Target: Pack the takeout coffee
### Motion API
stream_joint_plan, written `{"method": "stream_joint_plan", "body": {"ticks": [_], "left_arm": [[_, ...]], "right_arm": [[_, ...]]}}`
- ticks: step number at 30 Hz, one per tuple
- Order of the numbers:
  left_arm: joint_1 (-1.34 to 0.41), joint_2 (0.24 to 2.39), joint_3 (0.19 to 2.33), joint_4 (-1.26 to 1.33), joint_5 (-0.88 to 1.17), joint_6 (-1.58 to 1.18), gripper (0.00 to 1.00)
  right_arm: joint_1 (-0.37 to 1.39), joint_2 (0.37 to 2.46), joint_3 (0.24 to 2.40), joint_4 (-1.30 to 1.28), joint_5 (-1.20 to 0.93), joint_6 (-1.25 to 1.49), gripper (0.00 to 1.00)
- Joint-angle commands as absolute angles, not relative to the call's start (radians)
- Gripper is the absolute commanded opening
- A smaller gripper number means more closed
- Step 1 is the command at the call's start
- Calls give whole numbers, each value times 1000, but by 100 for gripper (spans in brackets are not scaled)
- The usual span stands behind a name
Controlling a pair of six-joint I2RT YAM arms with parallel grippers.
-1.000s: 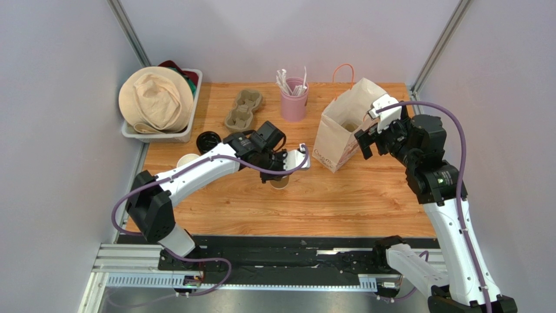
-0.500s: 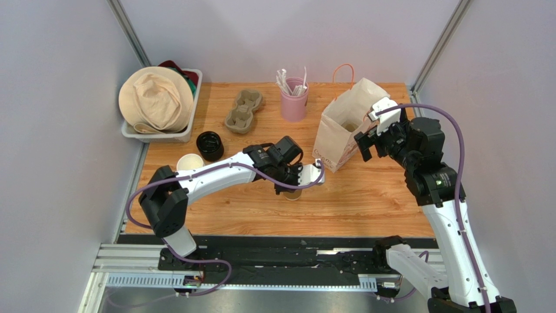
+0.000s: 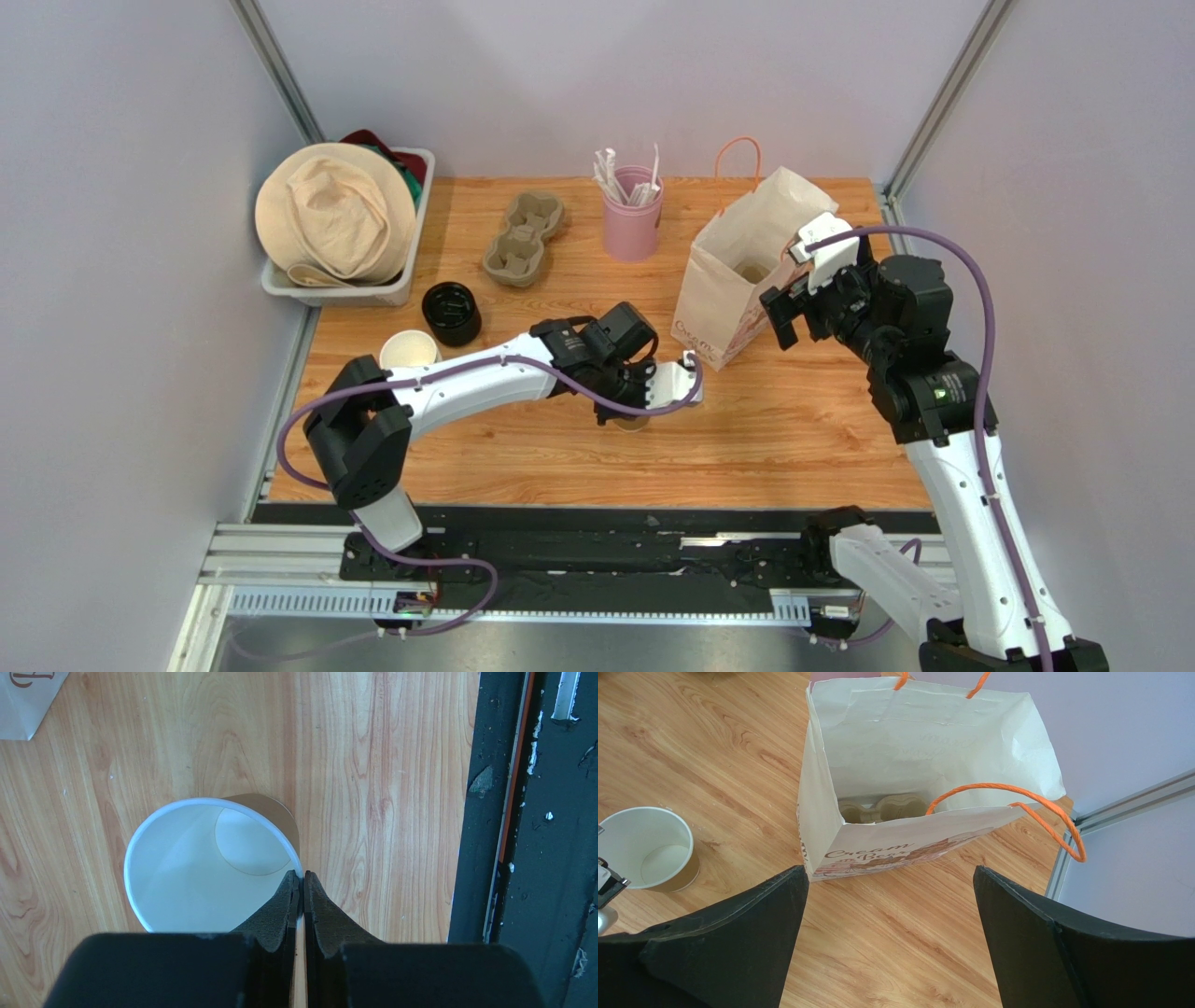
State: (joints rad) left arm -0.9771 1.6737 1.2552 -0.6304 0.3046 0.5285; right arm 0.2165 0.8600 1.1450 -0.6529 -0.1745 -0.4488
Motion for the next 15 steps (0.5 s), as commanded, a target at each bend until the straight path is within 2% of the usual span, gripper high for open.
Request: {"method": "stream_joint_plan", "body": {"ticks": [1,3,5,12,15], "left_arm": [[-986,1681,1252,-611,305,518,4],[-986,1680,1250,-612,304,522,13],[-986,1674,1250,-615,301,526,28],[-986,1615,1281,-673,247,574,57],[-982,1589,1324,-732,212,601,77]], "right_arm": [[212,844,1147,-611,-192,-434,95],[213,844,1144,-611,-192,-436,95],[212,845,1143,-611,-192,-436,95],[212,847,1141,-611,-195,-436,95],[212,856,1141,-611,-201,-434,95]]}}
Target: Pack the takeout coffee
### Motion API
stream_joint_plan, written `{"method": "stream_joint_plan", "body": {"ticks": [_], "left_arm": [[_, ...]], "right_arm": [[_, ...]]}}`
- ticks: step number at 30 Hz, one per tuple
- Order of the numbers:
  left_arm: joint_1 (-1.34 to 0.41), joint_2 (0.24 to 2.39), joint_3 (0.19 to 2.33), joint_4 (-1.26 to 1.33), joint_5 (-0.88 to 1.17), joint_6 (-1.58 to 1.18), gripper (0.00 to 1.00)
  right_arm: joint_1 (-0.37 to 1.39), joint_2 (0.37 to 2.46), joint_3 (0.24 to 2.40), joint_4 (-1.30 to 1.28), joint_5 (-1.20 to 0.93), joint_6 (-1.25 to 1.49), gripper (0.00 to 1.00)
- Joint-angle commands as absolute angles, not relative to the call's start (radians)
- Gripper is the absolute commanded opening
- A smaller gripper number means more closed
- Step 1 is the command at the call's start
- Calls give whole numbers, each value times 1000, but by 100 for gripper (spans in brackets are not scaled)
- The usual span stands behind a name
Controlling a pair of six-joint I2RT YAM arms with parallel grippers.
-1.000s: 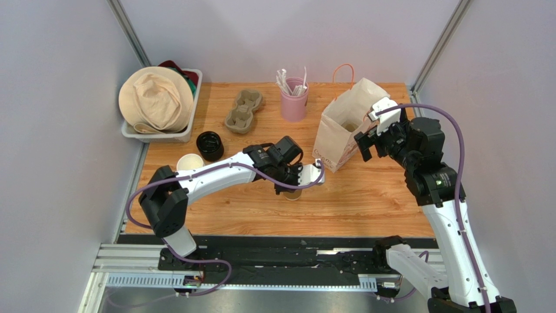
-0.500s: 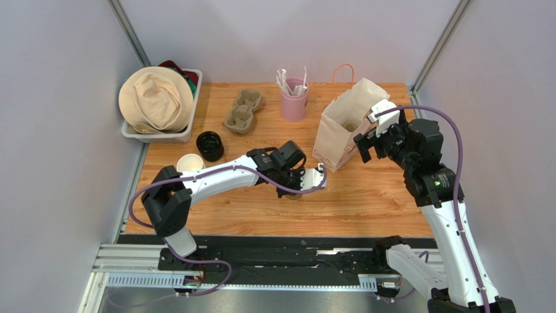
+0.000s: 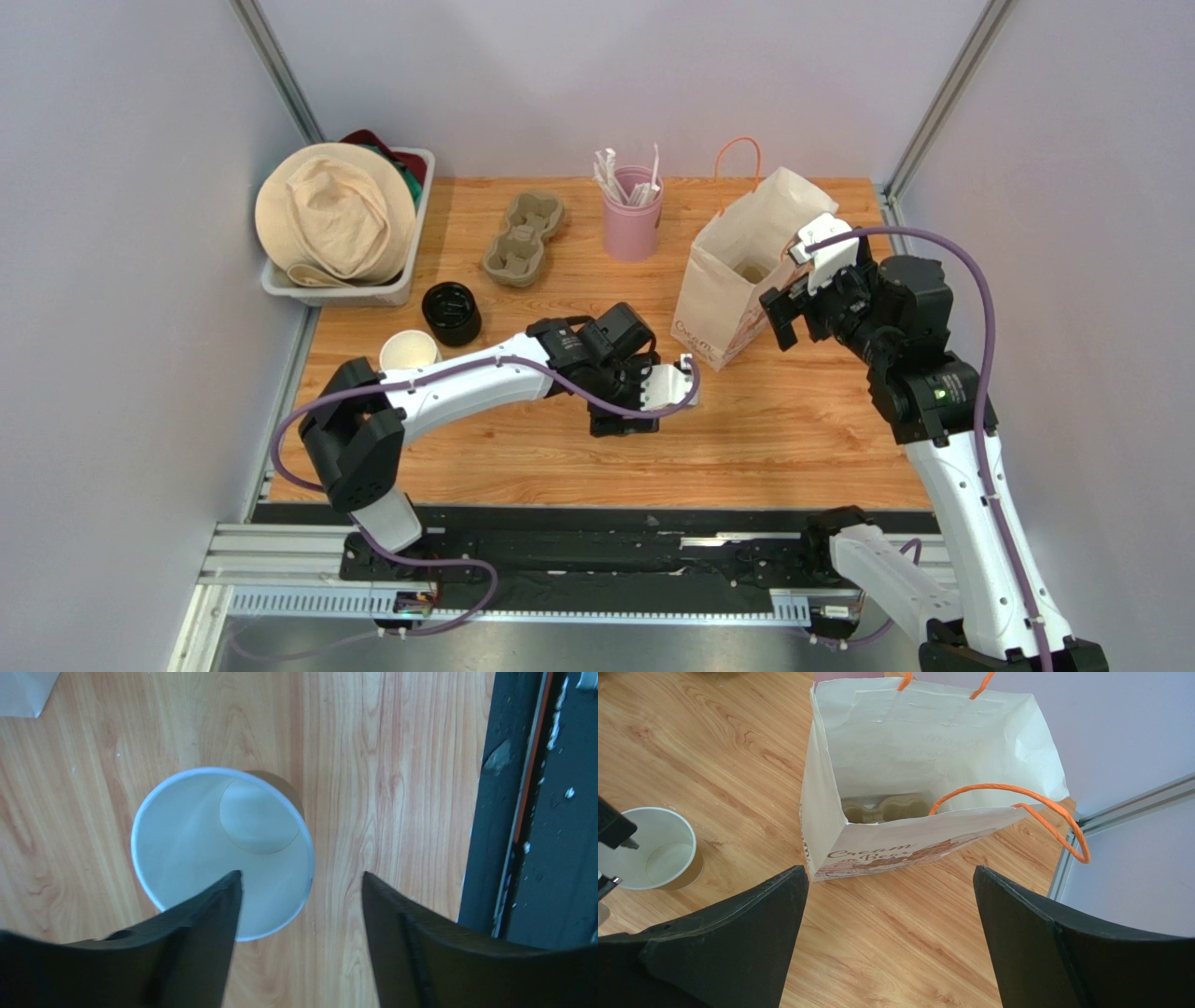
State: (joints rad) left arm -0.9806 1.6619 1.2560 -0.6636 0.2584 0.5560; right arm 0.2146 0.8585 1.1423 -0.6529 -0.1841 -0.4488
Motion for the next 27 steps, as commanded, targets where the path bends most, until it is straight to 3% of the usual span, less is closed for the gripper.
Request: {"method": "stream_joint_plan", "body": {"ticks": [1,5,11,16,21,27], "left_arm": [[-979,1571,1334,-753,203,607,87],[-921,1522,1431,-813,210,595,94],[-767,1402,1503,-856,176,580,96],[-487,1345,1508,-864,183,630,96],[-220,1419,1545,-880,265,673,97],[-111,1525,1585,-931,293,781,86]], "right_arm": [[213,857,1141,-611,-201,-434,95],[213,870,1146,-615,-209,-431,95],[216,885,1150,-623,-224,-430,95],[222,890,1146,-626,-229,-431,95],[227,894,1141,-624,-233,-433,95],[230,897,1137,-626,-236,-433,95]]}}
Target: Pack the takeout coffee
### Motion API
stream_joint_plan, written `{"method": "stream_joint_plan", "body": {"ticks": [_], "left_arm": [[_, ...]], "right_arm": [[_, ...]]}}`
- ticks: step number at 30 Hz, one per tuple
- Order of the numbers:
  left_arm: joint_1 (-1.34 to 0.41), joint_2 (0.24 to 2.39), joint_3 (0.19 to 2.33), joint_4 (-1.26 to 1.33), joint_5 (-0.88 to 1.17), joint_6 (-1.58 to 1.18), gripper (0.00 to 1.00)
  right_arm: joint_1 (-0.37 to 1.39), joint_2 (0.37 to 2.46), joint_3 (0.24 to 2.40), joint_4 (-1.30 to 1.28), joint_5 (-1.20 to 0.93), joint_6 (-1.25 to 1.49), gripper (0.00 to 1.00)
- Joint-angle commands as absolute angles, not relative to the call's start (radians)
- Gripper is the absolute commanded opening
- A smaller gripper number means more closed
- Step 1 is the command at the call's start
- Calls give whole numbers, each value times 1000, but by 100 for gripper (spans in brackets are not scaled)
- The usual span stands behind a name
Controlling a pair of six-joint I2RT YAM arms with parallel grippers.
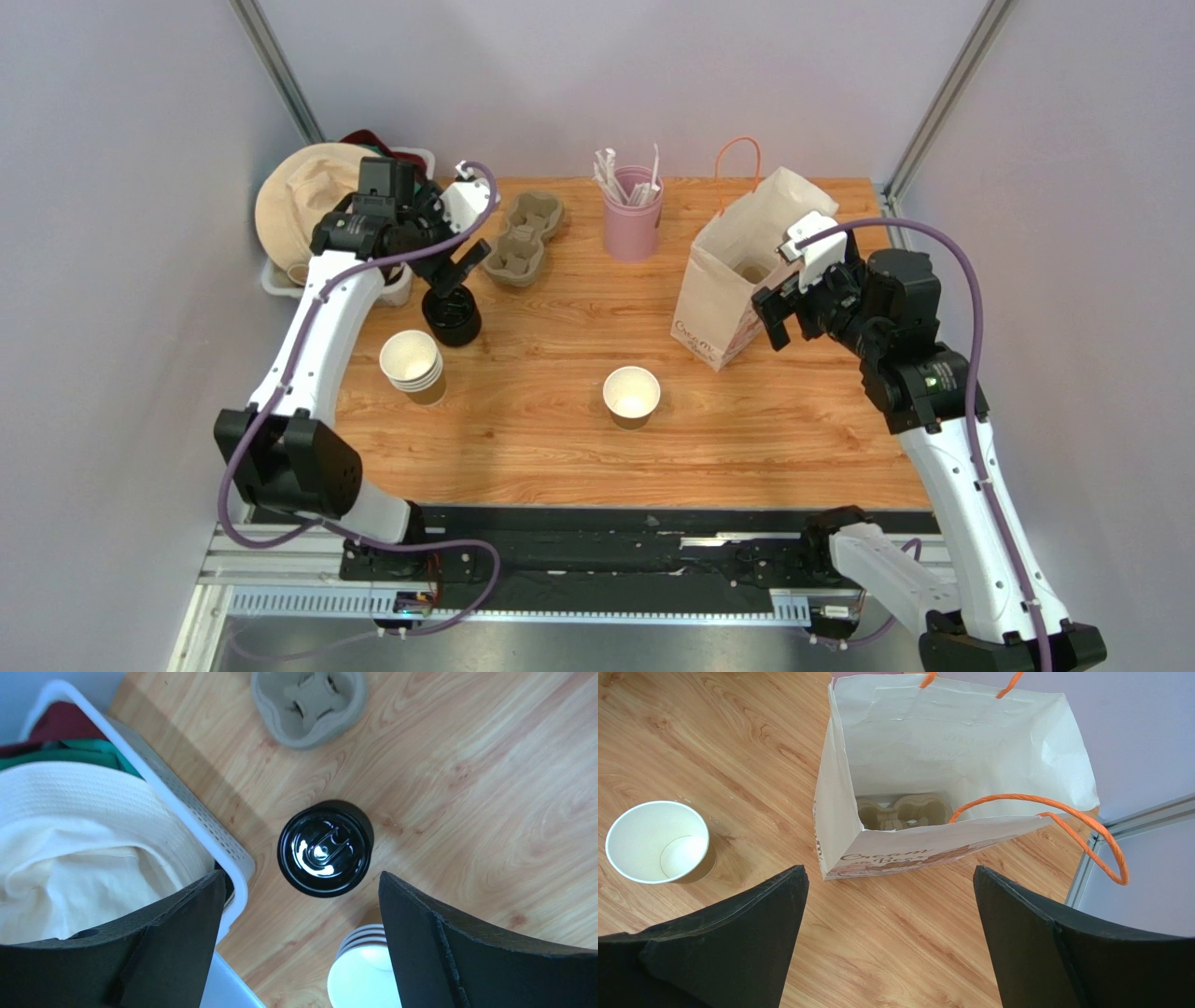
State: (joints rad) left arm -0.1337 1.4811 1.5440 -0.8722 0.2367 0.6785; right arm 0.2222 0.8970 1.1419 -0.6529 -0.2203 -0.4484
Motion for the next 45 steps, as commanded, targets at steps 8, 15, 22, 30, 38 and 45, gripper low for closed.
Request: {"method": "stream_joint_plan", "body": {"ticks": [8,15,22,30,38,45], "left_arm": [[-58,1615,1566,-976,301,894,73],[-28,1704,1575,-934,261,922,72],[-23,1761,1562,-864,216,916,72],[-20,1816,1583,-853,209,917,62],[-6,1859,1601,-864,210,922,59],[-6,1875,1608,-853,207,914,55]], "right_arm": [[232,896,1129,-626,-244,-436,95],[233,894,1129,-630,-255,-436,95],[233,897,1126,-632,-259,-436,95],[233,902,1121,-630,-258,-439,95],[233,910,1118,-629,-253,-442,95],[233,910,1117,-626,-252,-443,95]]}}
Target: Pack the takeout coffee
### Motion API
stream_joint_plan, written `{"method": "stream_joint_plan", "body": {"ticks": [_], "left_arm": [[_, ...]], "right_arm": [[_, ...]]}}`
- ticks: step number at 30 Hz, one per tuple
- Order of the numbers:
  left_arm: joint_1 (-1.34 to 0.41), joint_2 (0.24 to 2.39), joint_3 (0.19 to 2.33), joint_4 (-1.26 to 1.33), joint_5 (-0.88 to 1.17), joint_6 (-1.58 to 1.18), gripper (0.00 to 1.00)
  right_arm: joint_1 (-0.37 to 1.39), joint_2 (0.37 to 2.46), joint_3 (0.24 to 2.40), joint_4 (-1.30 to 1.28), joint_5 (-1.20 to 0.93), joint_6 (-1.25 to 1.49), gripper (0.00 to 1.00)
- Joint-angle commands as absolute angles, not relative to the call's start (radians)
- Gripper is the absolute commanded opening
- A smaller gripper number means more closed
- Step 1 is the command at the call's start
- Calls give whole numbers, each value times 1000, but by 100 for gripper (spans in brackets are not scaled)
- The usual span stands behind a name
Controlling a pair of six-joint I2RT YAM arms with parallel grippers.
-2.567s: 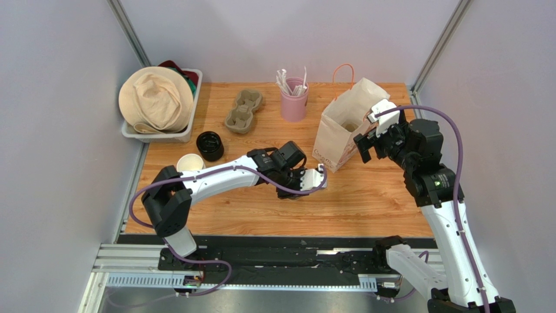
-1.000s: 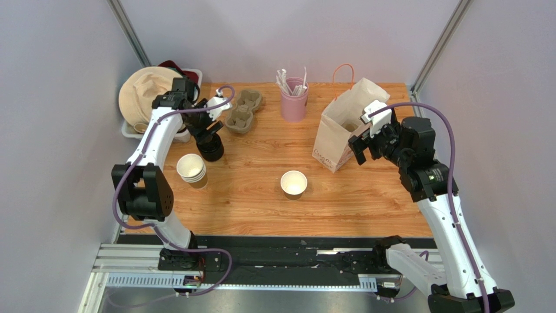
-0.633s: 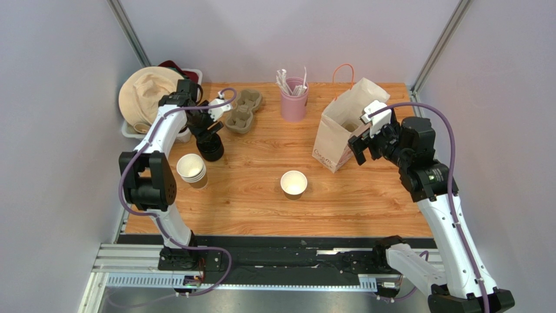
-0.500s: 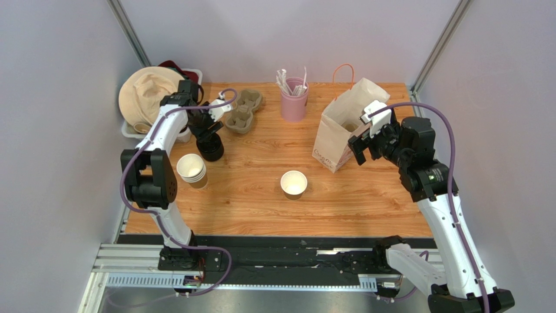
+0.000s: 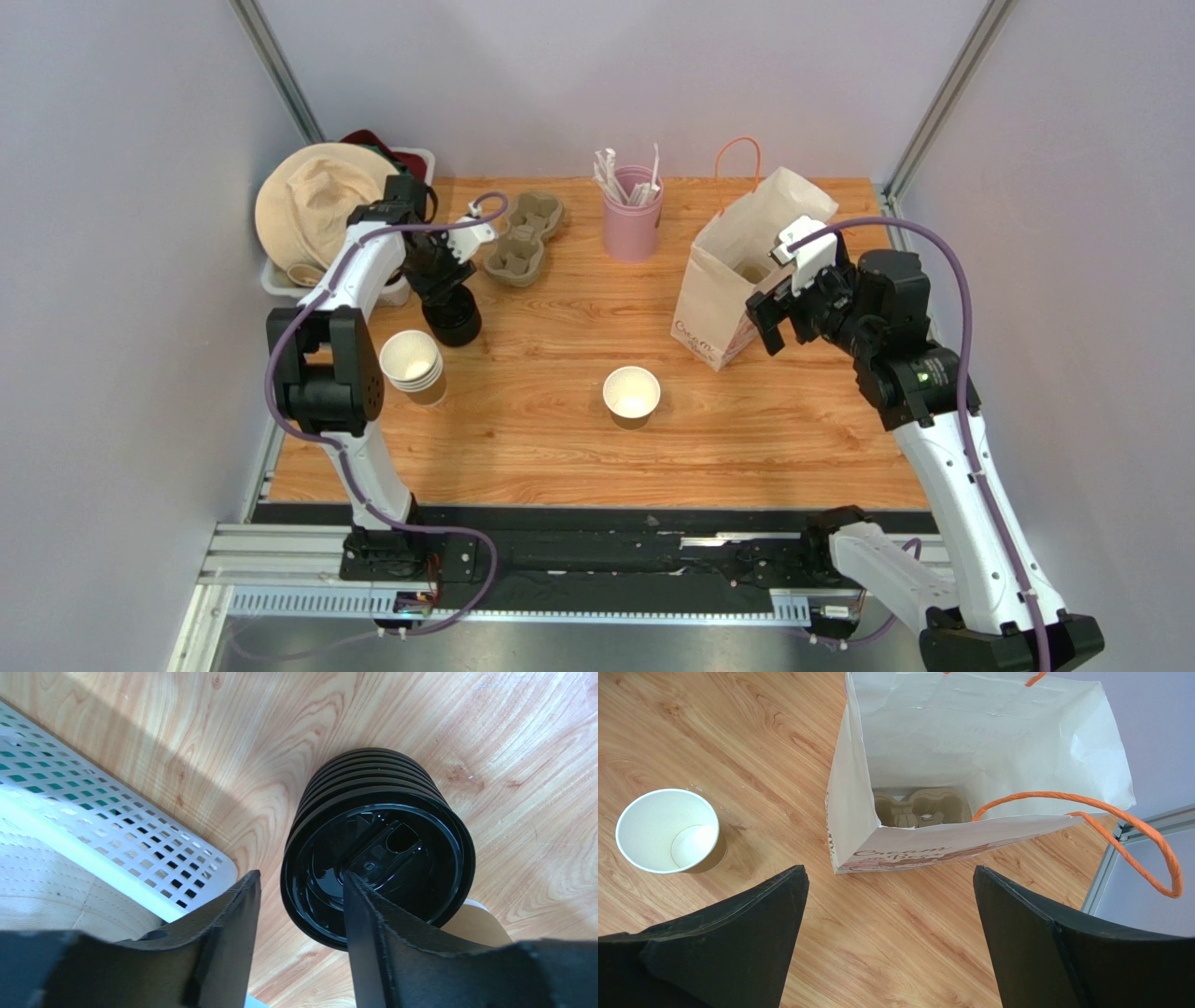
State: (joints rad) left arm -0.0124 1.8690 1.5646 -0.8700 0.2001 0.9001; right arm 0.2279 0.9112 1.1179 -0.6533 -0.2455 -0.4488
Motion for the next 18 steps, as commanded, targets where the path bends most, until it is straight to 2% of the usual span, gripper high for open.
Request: {"method": "stream_joint_plan", "body": {"ticks": [1,3,10,13,16,18], "left_arm": [[-6,1876,1609,-853,207,914,53],[-6,1881,1609,-853,207,913,48],[-6,1885,1605,-856,206,913,41],[-6,1885,1608,-856,201,911,33],[-6,1885,1614,-857,202,908,32],[-6,1885,1617,-862,202,905,26]], "right_arm": [[232,911,1117,-626,-252,-443,95],[233,911,1115,-626,-252,-445,95],[233,913,1115,-627,-252,-445,95],[233,913,1114,-624,-252,-445,95],[233,911,1114,-626,-255,-445,95],[235,910,1115,-626,-255,-445,95]]}}
